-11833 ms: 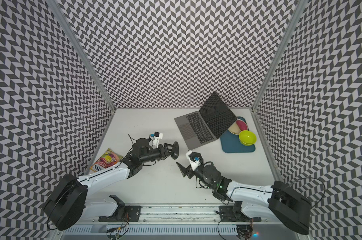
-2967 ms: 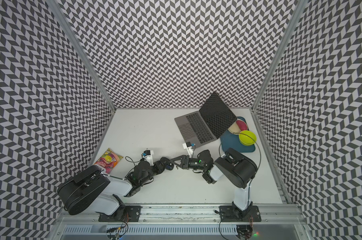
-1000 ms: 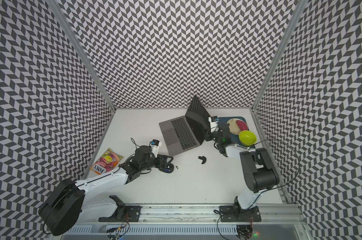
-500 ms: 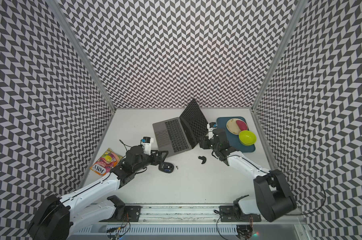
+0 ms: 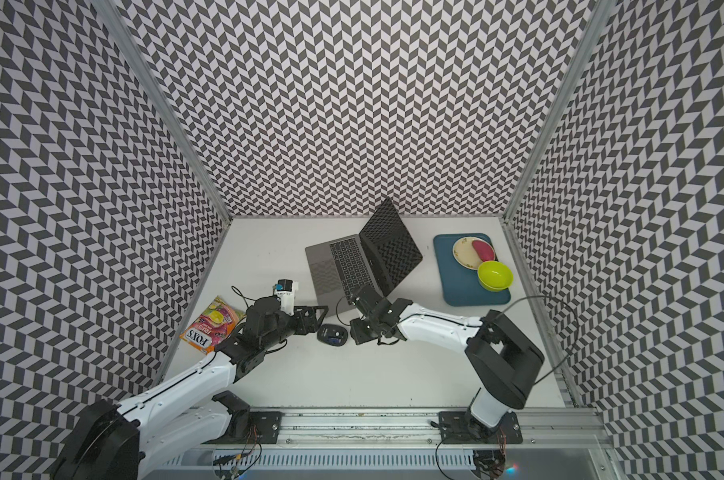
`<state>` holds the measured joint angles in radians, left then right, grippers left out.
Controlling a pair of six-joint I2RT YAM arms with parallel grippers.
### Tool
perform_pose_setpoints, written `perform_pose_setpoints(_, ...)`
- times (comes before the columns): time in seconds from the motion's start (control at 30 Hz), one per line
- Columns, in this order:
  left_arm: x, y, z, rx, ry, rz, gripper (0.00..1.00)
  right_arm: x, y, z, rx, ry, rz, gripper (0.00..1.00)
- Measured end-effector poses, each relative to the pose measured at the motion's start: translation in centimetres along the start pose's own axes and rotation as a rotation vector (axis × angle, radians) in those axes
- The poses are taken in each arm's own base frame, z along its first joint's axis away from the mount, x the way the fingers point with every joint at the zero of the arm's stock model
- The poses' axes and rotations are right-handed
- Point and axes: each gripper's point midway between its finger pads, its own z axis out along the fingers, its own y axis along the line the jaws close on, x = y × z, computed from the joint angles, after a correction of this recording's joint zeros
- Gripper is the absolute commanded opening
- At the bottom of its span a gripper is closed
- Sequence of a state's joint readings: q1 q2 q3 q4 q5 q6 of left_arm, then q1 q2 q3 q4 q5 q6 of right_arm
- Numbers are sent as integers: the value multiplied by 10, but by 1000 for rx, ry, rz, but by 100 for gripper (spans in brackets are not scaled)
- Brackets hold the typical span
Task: Insert the wireless mouse receiver into the laptop
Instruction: Pick up the USB plug at the center of the board.
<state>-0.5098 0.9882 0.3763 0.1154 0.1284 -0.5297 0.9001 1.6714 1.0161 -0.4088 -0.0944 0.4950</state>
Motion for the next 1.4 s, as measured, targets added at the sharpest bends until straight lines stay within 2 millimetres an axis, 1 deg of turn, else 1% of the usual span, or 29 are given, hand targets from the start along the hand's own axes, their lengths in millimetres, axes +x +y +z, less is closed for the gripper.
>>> perform_pose_setpoints(0.1, -1, -1, -2, 4, -7, -1, 89, 2, -3, 10, 35, 18, 3, 38)
perform_pose_setpoints(0.27, -2, -2, -4, 9, -15, -1, 89, 0, -9, 21, 74, 28, 7, 34)
perform_pose_setpoints(0.47, 0, 0, -4, 4, -6, -3, 89, -1, -7, 32, 79, 42, -4, 31)
perform_pose_setpoints(0.93, 8, 1, 0, 7, 26, -6, 89, -7, -3, 43, 82, 43, -28, 13)
perform_pose_setpoints(1.1, 11, -2, 1, 31, 32, -14, 87, -9, -3, 43, 88, 34, -27, 10)
perform_pose_setpoints(1.2, 17, -5, 2, 65, 43, -30, 84, -11, -3, 39, 82, 14, -16, 9)
perform_pose_setpoints(1.3, 26, -13, 3, 118, 58, -55, 84, -14, -2, 27, 55, -20, 18, 9)
perform_pose_setpoints(1.4, 29, -24, 1, 191, 51, -96, 85, -20, 2, 5, -22, -78, 79, 9)
